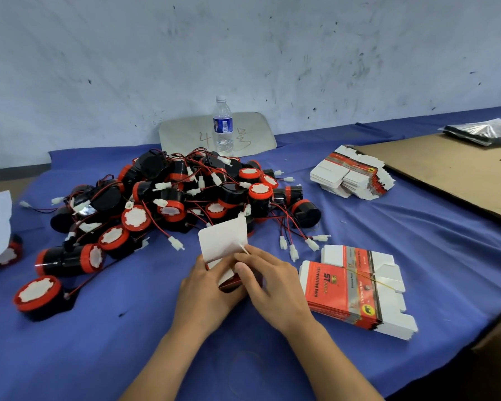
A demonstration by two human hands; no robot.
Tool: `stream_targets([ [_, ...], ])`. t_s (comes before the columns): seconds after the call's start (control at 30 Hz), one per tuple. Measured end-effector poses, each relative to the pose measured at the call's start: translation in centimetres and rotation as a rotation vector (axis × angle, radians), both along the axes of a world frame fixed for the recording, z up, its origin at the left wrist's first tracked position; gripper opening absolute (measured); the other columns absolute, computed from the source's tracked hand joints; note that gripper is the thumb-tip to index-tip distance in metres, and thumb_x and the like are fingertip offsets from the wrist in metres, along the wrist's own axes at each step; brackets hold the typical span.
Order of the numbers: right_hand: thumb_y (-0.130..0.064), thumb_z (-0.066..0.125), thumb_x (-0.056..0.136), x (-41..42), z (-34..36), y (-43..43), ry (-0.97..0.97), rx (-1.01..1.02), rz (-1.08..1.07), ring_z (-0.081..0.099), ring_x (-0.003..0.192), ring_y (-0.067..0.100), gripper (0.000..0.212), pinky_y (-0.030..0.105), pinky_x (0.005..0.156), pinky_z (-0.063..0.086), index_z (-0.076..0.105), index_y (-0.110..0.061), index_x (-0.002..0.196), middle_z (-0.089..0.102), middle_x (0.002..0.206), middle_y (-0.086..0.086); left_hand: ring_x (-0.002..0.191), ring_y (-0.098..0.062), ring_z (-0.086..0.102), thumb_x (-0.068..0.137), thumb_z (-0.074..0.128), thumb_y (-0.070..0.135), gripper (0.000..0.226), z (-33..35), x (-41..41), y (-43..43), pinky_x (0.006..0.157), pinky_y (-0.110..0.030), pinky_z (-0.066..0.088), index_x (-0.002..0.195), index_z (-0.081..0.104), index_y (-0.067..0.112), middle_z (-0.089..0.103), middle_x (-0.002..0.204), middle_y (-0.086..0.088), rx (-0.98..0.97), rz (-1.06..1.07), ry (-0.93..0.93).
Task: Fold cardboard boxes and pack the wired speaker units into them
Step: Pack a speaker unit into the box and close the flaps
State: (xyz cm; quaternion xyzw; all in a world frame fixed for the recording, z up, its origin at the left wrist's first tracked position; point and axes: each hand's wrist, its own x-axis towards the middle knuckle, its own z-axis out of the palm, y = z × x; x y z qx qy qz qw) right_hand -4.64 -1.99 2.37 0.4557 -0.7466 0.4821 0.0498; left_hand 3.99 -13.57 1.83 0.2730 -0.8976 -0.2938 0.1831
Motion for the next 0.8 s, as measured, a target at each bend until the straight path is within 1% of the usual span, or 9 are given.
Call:
stream_targets([
  [0.07, -0.038, 0.045, 0.097, 0.4, 0.2, 0.2, 0.049, -0.016, 0.018, 0.065, 0.097, 0.006, 0.034, 0.032, 0.080, 0.052, 0.061, -0.027, 0.125, 0.070, 0.108, -0.009, 0.117, -0.019, 0.050, 0.079, 0.057, 0.057, 0.049, 0.2, 0.0, 0.0, 0.094, -0.039, 0.047, 0.127, 0.049, 0.054, 0.042, 0.129, 0.008, -0.054, -0.002, -0.037],
  [0.13, -0.043, 0.038, 0.098, 0.5, 0.4, 0.1, 0.042, 0.018, 0.027, 0.066, 0.090, 0.006, 0.040, 0.030, 0.077, 0.051, 0.051, -0.034, 0.134, 0.071, 0.103, -0.010, 0.118, -0.020, 0.049, 0.080, 0.057, 0.059, 0.050, 0.2, 0.1, -0.1, 0.093, -0.040, 0.048, 0.128, 0.048, 0.053, 0.038, 0.134, 0.006, -0.088, 0.000, -0.061],
  [0.33, -0.040, 0.040, 0.099, 0.0, -0.4, -0.3, -0.064, 0.006, -0.012, 0.062, 0.097, 0.003, 0.035, 0.031, 0.083, 0.050, 0.068, -0.021, 0.110, 0.070, 0.110, -0.014, 0.133, -0.019, 0.034, 0.083, 0.057, 0.060, 0.046, 0.3, 0.2, -0.5, 0.101, -0.040, 0.044, 0.128, 0.044, 0.061, 0.006, 0.158, 0.001, -0.152, -0.056, -0.076],
  [0.4, -0.032, 0.045, 0.101, -0.4, -0.6, -0.6, -0.204, 0.013, 0.013, 0.061, 0.103, 0.003, 0.029, 0.030, 0.090, 0.049, 0.068, -0.021, 0.115, 0.066, 0.120, -0.015, 0.138, -0.008, 0.027, 0.087, 0.062, 0.046, 0.043, 0.0, 0.4, -0.4, 0.108, -0.022, 0.036, 0.123, 0.044, 0.062, -0.018, 0.159, 0.004, -0.050, -0.144, 0.063],
  [0.47, -0.028, 0.047, 0.101, -0.8, -0.7, -0.7, -0.356, -0.030, 0.027, 0.060, 0.108, -0.001, 0.028, 0.025, 0.093, 0.049, 0.068, -0.021, 0.119, 0.066, 0.120, -0.015, 0.134, 0.005, 0.023, 0.093, 0.058, 0.030, 0.049, -0.4, 0.6, 0.2, 0.096, 0.005, 0.024, 0.127, 0.036, 0.059, -0.036, 0.152, 0.013, 0.069, -0.202, 0.166],
  [0.5, -0.027, 0.049, 0.100, -1.0, -0.8, -0.7, -0.396, -0.054, 0.024, 0.060, 0.108, -0.002, 0.027, 0.021, 0.092, 0.049, 0.068, -0.020, 0.119, 0.067, 0.117, -0.016, 0.135, 0.006, 0.017, 0.096, 0.053, 0.024, 0.053, -0.6, 0.6, 0.4, 0.090, 0.010, 0.019, 0.132, 0.029, 0.055, -0.038, 0.149, 0.014, 0.073, -0.190, 0.180],
  [0.6, -0.027, 0.051, 0.099, -1.1, -0.9, -0.8, -0.374, -0.028, 0.025, 0.058, 0.110, -0.004, 0.026, 0.019, 0.093, 0.048, 0.069, -0.019, 0.117, 0.066, 0.118, -0.015, 0.141, -0.006, 0.014, 0.100, 0.045, 0.013, 0.059, -0.9, 0.8, 0.1, 0.093, 0.005, 0.021, 0.145, 0.012, 0.034, -0.021, 0.153, 0.010, -0.011, -0.077, 0.215],
  [0.67, -0.026, 0.050, 0.099, -1.0, -1.1, -0.9, -0.293, 0.050, 0.040, 0.055, 0.114, 0.001, 0.027, 0.025, 0.097, 0.046, 0.069, -0.018, 0.117, 0.060, 0.126, -0.013, 0.140, -0.018, 0.031, 0.099, 0.047, 0.009, 0.053, -0.7, 0.8, -0.1, 0.103, -0.018, 0.033, 0.148, 0.029, 0.017, 0.003, 0.156, 0.006, -0.118, 0.012, 0.228],
  [0.8, -0.024, 0.053, 0.098, -1.2, -1.3, -1.0, -0.253, 0.058, -0.004, 0.049, 0.108, 0.011, 0.025, 0.032, 0.095, 0.045, 0.072, -0.013, 0.109, 0.043, 0.122, -0.012, 0.134, -0.032, 0.043, 0.088, 0.058, -0.012, 0.046, -0.7, 0.7, 0.9, 0.112, -0.044, 0.026, 0.132, 0.055, 0.001, 0.047, 0.141, -0.008, -0.315, -0.023, 0.229],
])
